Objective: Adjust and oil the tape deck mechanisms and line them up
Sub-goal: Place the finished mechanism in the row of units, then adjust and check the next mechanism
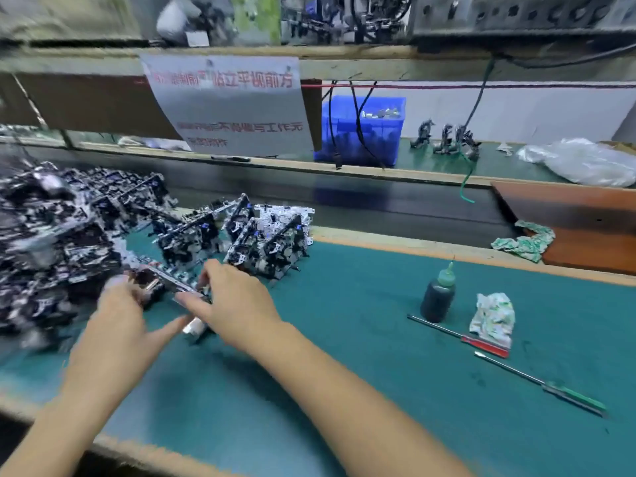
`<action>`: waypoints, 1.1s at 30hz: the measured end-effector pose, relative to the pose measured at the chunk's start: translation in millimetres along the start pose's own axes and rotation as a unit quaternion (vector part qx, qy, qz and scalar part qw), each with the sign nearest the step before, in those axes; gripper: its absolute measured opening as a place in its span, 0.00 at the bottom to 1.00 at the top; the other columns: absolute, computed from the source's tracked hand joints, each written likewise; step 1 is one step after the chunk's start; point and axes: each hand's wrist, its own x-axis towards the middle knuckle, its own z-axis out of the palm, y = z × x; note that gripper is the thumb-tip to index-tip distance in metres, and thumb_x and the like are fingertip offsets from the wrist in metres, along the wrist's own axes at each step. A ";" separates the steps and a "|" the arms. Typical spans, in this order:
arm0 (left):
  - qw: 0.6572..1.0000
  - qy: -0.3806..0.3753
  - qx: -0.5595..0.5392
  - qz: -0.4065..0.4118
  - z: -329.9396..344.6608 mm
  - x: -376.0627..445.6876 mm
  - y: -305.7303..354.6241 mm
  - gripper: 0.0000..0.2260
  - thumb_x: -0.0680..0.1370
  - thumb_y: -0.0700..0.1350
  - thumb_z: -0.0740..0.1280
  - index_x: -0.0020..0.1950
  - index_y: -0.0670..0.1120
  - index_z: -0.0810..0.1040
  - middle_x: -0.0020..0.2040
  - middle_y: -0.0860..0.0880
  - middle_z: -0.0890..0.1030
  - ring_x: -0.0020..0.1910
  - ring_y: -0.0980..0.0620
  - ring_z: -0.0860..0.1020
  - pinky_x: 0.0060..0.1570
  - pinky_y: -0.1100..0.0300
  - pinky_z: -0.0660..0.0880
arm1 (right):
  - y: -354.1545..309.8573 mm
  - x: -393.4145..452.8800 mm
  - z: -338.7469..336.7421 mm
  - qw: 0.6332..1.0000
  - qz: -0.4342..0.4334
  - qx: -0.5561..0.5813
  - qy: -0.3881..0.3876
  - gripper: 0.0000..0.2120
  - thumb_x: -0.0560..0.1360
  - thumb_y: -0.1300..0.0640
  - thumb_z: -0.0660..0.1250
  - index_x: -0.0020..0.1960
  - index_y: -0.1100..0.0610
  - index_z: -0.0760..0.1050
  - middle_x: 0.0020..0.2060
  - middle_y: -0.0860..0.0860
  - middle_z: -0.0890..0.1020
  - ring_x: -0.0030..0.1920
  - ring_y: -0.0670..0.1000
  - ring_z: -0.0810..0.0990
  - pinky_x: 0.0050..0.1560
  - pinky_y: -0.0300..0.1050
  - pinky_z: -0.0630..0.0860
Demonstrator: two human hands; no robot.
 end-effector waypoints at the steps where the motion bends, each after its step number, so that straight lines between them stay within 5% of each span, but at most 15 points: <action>1: 0.998 -0.044 0.005 -0.037 7.7 -4.4 -2.0 0.24 0.65 0.50 0.79 0.51 0.44 0.68 0.45 0.45 0.74 0.45 0.39 0.77 0.41 0.48 0.71 | -2.4 7.3 7.3 0.999 -0.013 -0.046 0.011 0.17 0.78 0.45 0.62 0.53 0.59 0.68 0.46 0.58 0.79 0.46 0.60 0.77 0.37 0.48 0.65; 4: 0.991 -0.132 0.015 -0.030 35.1 -14.6 2.0 0.16 0.72 0.49 0.73 0.51 0.45 0.69 0.50 0.42 0.78 0.49 0.39 0.78 0.38 0.53 0.65 | -2.1 19.5 16.4 0.986 -0.056 -0.152 0.044 0.15 0.79 0.47 0.60 0.54 0.59 0.66 0.42 0.58 0.81 0.43 0.60 0.79 0.32 0.46 0.59; 7: 0.995 -0.095 0.010 -0.007 45.2 -11.7 14.5 0.09 0.76 0.44 0.68 0.50 0.42 0.71 0.49 0.38 0.78 0.48 0.37 0.76 0.38 0.53 0.62 | 4.0 25.4 9.7 0.976 -0.061 -0.201 0.049 0.14 0.80 0.48 0.58 0.55 0.59 0.69 0.43 0.57 0.82 0.44 0.59 0.80 0.33 0.46 0.59; 11: 0.995 -0.082 0.028 0.042 36.2 -16.6 21.8 0.10 0.75 0.43 0.69 0.56 0.43 0.77 0.48 0.43 0.81 0.49 0.40 0.78 0.38 0.55 0.61 | 12.1 10.1 -14.8 0.985 -0.050 -0.163 0.015 0.13 0.81 0.50 0.55 0.48 0.58 0.73 0.42 0.57 0.81 0.44 0.59 0.77 0.35 0.46 0.59; 14: 0.983 -0.101 0.000 0.153 21.5 -37.0 31.3 0.14 0.70 0.41 0.76 0.54 0.43 0.80 0.43 0.48 0.81 0.39 0.50 0.75 0.35 0.57 0.63 | 23.3 -37.4 -36.4 0.996 -0.001 -0.082 0.034 0.15 0.80 0.48 0.57 0.36 0.52 0.65 0.33 0.55 0.77 0.36 0.59 0.71 0.34 0.47 0.59; 17: 0.944 -0.081 -0.013 0.319 11.5 -53.9 51.5 0.13 0.68 0.45 0.77 0.49 0.44 0.82 0.38 0.54 0.80 0.37 0.58 0.68 0.32 0.64 0.66 | 43.7 -103.0 -62.0 0.995 0.073 -0.055 0.040 0.21 0.78 0.44 0.59 0.30 0.53 0.61 0.24 0.49 0.68 0.32 0.55 0.67 0.34 0.49 0.62; 19: 0.906 -0.078 -0.004 0.415 13.5 -62.1 74.2 0.13 0.72 0.53 0.66 0.48 0.45 0.82 0.41 0.54 0.81 0.40 0.58 0.69 0.38 0.62 0.70 | 59.5 -144.7 -80.3 0.989 0.143 0.005 0.043 0.22 0.76 0.42 0.61 0.28 0.52 0.65 0.22 0.49 0.71 0.29 0.51 0.69 0.36 0.48 0.67; 21: 0.863 -0.087 0.010 0.497 21.6 -67.1 102.8 0.16 0.73 0.52 0.60 0.48 0.46 0.84 0.44 0.53 0.83 0.41 0.56 0.72 0.33 0.63 0.73 | 72.6 -182.0 -93.1 0.968 0.219 0.112 0.054 0.19 0.74 0.44 0.64 0.27 0.50 0.72 0.23 0.49 0.77 0.26 0.46 0.72 0.34 0.44 0.71; 25: 0.779 -0.140 0.030 0.611 40.1 -67.0 158.9 0.07 0.72 0.49 0.67 0.47 0.51 0.84 0.47 0.57 0.83 0.35 0.54 0.79 0.21 0.65 0.71 | 88.8 -238.2 -99.1 0.927 0.322 0.185 0.050 0.13 0.76 0.46 0.64 0.35 0.48 0.79 0.25 0.49 0.81 0.20 0.43 0.70 0.29 0.35 0.65; 27: 0.744 -0.214 0.025 0.633 49.1 -65.9 184.3 0.10 0.70 0.48 0.75 0.50 0.53 0.82 0.50 0.58 0.82 0.38 0.54 0.81 0.27 0.66 0.73 | 94.8 -256.3 -97.6 0.915 0.348 0.200 0.049 0.15 0.78 0.48 0.63 0.35 0.50 0.80 0.24 0.48 0.80 0.20 0.40 0.70 0.31 0.33 0.63; 29: 0.712 -0.271 0.023 0.647 62.9 -67.1 207.4 0.11 0.74 0.44 0.71 0.55 0.51 0.80 0.57 0.56 0.80 0.46 0.51 0.80 0.38 0.61 0.74 | 98.9 -268.5 -97.3 0.904 0.365 0.216 0.050 0.15 0.78 0.51 0.63 0.35 0.53 0.79 0.22 0.48 0.80 0.20 0.39 0.70 0.29 0.31 0.63; 33: 0.715 -0.312 -0.013 0.625 89.3 -68.1 231.1 0.17 0.78 0.38 0.64 0.64 0.53 0.75 0.70 0.54 0.69 0.61 0.51 0.73 0.54 0.63 0.65 | 100.8 -278.1 -104.7 0.907 0.353 0.223 0.053 0.15 0.78 0.51 0.63 0.35 0.53 0.79 0.23 0.50 0.80 0.21 0.39 0.72 0.28 0.28 0.65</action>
